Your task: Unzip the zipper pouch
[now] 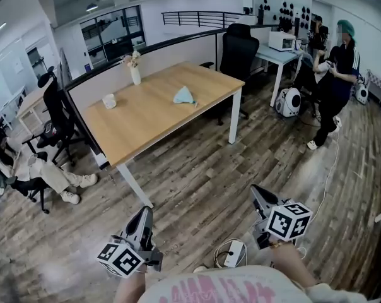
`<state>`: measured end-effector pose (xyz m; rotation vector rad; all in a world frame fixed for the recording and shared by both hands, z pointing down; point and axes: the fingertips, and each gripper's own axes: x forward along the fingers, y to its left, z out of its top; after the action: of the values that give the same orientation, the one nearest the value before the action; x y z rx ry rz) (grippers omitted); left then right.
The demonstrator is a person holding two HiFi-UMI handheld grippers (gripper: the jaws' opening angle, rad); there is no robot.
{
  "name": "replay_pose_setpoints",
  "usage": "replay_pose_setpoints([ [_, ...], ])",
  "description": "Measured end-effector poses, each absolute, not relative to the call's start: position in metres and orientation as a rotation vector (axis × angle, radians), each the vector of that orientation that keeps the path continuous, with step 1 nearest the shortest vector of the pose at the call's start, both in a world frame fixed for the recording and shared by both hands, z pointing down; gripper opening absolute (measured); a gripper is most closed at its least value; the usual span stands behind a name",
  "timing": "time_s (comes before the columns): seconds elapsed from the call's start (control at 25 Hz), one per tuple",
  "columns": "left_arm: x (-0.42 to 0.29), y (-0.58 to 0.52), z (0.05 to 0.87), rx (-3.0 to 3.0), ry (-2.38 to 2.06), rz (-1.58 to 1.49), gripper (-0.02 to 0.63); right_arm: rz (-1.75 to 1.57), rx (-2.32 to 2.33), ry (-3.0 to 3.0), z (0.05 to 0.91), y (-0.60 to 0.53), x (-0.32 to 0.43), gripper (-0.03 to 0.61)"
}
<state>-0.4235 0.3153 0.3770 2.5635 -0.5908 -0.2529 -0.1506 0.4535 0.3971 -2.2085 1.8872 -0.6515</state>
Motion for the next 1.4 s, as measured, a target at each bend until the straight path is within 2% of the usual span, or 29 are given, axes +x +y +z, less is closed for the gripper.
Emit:
replay_pose_setpoints([
  [0.32,-0.397,0.259,0.385,2.503,-0.524,-0.296,-0.002,-0.705,-2.248,1.853,0.414,0.404,-0.133,-0.003],
  [0.56,-0.384,0.244,0.415,2.496,-0.538,-0.165,-0.002,-0.819,-2.266,1.865,0.442,0.382,-0.129,-0.003],
  [0.84,-0.355,0.212,0.418,2.532,-0.536,-0.146,-0.002,-0.849,-2.253,1.895,0.454,0.339,-0.109,-0.003],
  [1.4,-0.215,0.077,0.392,2.543,-0.570,-0.228,-0.002,-0.806,-2.222,1.969,0.436,0.197,0.041,-0.003],
])
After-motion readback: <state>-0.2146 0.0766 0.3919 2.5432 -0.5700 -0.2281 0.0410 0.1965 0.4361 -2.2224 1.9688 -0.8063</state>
